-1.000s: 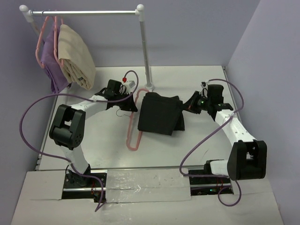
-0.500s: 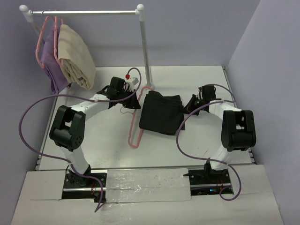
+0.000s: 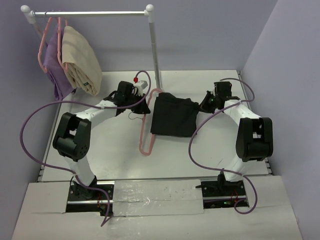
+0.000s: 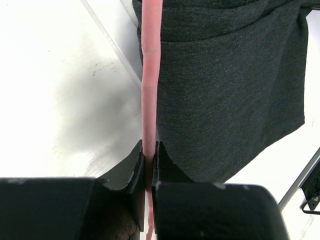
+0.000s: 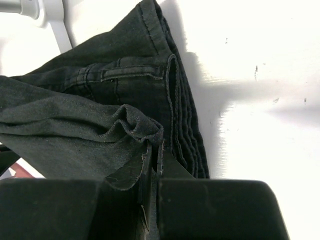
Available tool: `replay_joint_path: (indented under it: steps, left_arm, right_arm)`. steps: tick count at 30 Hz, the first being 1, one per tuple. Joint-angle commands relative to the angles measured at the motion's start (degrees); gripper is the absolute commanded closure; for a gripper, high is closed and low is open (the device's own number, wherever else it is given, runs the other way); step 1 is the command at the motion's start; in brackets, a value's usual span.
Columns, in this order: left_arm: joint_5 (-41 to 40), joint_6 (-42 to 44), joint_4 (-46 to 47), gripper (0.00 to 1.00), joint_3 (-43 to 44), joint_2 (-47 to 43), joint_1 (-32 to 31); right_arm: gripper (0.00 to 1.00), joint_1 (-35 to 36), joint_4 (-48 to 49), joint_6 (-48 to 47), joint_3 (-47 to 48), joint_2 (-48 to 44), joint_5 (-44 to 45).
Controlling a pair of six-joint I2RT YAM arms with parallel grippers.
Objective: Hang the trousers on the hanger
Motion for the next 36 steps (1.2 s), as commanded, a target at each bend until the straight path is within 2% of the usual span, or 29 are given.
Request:
replay_joint_path:
  steps: [1, 4, 7, 9, 13, 14, 15, 18, 19, 20, 21, 23, 26, 27, 28, 29, 32, 34, 36]
  left_arm:
    - [-8.52, 5.65, -0.83, 1.00, -1.27, -3.99, 2.45]
    - [-8.08, 5.30, -0.48, 1.00, -1.62, -4.25, 2.45]
    - [-6.85, 4.51, -0.48, 1.00, -1.09, -4.26, 2.36]
    - [-6.67, 4.24, -0.74, 1.00, -0.56, -4.26, 1.92]
    - [-6.32, 3.54, -1.09, 1.00, -0.56, -4.17, 0.95]
    - [-6.15, 3.36, -1.44, 1.00, -0.56, -4.25, 0.78]
    - [-5.71, 3.01, -1.53, 1.00, -0.65, -4.17, 0.69]
    - [-5.35, 2.75, -1.88, 1.00, -0.74, -4.08, 0.69]
    - [-5.18, 2.66, -2.06, 1.00, -0.65, -4.08, 0.69]
    - [-5.18, 2.49, -2.15, 1.00, -0.48, -3.99, 0.69]
    - [-4.66, 2.22, -2.24, 1.00, -0.47, -3.99, 0.69]
    - [-4.13, 1.96, -2.32, 1.00, -0.30, -3.99, 0.60]
    - [-3.60, 1.61, -2.50, 1.00, -0.04, -4.08, 0.51]
    - [-3.60, 1.52, -2.33, 1.00, 0.05, -4.08, 0.60]
    - [-3.77, 1.60, -2.33, 1.00, 0.05, -4.25, 0.51]
    - [-3.77, 1.60, -2.50, 1.00, 0.05, -4.17, 0.51]
    - [-4.21, 1.96, -3.11, 1.00, 0.23, -4.08, 0.51]
    - [-4.56, 2.13, -3.47, 1.00, 0.40, -3.82, 0.51]
    - [-4.74, 2.13, -3.64, 1.00, 0.67, -3.55, 0.51]
  right_arm:
    - [1.00, -5.00, 0.14, -4.46, 2.25, -2.30, 18.27]
    - [1.00, -5.70, 1.72, -4.29, 1.55, -0.37, 19.76]
    - [1.00, -4.57, 6.28, -4.11, 1.72, 3.93, 16.00]
    - [0.89, -3.07, 7.35, -4.46, 2.77, 7.10, 13.37]
    - [0.78, 0.00, 4.56, -4.64, 7.51, 10.27, 14.66]
    - [0.68, 0.18, 2.36, -4.38, 10.40, 11.23, 14.84]
    - [0.63, 0.18, 0.51, -4.11, 11.29, 11.33, 14.58]
    - [0.50, 0.18, -0.29, -3.23, 10.87, 8.53, 15.36]
    - [0.45, 0.18, -0.99, -2.97, 10.52, 6.16, 18.07]
    - [0.32, 0.18, -2.65, -2.62, 10.43, 4.75, 19.66]
    - [0.32, 0.18, -3.19, -2.44, 10.08, 2.91, 20.90]
    - [0.31, 3.51, -3.03, -2.44, 7.54, -4.82, 26.16]
    - [0.27, 15.00, 2.58, -0.61, -0.45, -17.74, 31.45]
    - [0.26, 21.91, 9.04, 1.06, -3.61, -20.64, 30.15]
    - [0.26, 25.37, 13.28, 5.60, -10.86, -25.02, 28.57]
    - [0.26, 28.72, 22.55, 8.08, -14.33, -26.45, 26.73]
    - [0.27, 39.45, 34.46, 15.04, -22.44, -27.26, 27.93]
    - [0.29, 45.58, 37.40, 15.93, -21.58, -23.59, 29.34]
    - [0.31, 48.51, 35.84, 15.23, -18.42, -20.16, 30.91]
